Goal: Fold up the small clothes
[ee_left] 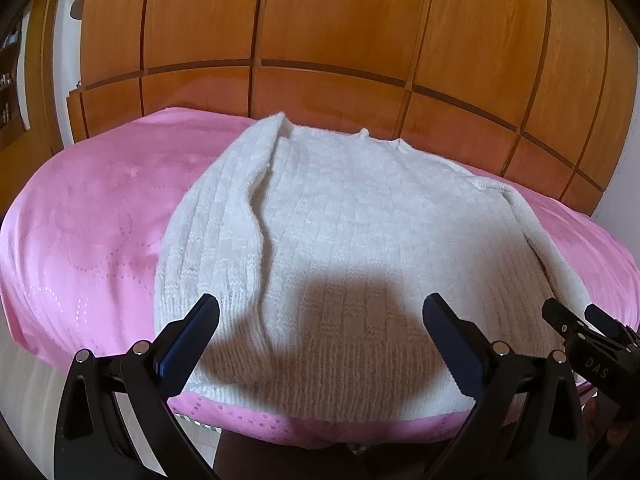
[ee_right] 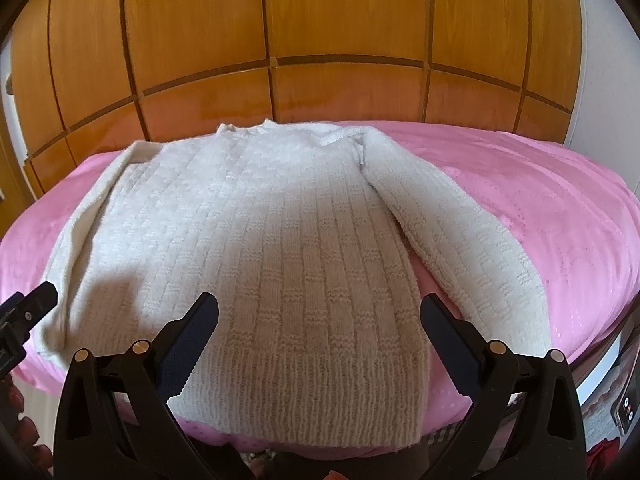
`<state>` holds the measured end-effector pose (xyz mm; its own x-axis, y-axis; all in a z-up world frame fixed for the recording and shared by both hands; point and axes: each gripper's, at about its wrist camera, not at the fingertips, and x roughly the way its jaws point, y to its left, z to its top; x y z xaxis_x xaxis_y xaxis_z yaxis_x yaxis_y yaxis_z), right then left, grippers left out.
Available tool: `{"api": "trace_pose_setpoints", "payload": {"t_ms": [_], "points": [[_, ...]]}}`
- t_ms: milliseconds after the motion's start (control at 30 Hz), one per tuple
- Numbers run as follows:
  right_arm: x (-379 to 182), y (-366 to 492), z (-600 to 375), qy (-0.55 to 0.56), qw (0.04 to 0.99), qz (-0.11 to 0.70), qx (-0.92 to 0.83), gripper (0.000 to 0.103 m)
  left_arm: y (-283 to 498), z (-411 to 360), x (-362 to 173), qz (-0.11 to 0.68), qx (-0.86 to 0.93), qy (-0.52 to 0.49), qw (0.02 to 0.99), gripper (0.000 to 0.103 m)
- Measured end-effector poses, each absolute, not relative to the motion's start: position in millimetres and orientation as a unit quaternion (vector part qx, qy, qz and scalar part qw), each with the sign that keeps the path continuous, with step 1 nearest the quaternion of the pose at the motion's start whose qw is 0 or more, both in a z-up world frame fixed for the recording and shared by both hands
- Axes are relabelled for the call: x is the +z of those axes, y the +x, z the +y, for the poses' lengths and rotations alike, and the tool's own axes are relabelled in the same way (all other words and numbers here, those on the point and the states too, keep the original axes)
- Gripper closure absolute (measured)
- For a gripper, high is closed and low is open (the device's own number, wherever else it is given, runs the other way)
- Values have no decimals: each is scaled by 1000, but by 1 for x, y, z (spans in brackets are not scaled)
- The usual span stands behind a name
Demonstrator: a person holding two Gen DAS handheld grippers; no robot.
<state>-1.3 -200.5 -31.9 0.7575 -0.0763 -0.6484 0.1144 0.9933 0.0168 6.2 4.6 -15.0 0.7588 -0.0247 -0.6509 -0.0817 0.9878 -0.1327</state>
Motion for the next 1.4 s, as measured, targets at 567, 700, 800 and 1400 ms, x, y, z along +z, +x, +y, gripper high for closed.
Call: {"api": "trace_pose_setpoints", "payload": {"t_ms": [567, 700, 800, 1400], "points": [[-32, -1, -200, 27, 936, 348, -51, 3, 7, 2, -16, 350, 12, -74, 934, 2], [-31, -2, -200, 25, 936, 348, -50, 3, 7, 3, -16, 352, 5, -78, 933, 2], [-32, -1, -199, 25, 935, 351, -49, 3, 9, 0, -19, 361, -16, -80, 929, 2], [-43, 8, -201, 23, 931, 363, -38, 3, 24, 14, -40, 416, -73, -142, 895, 2]]}}
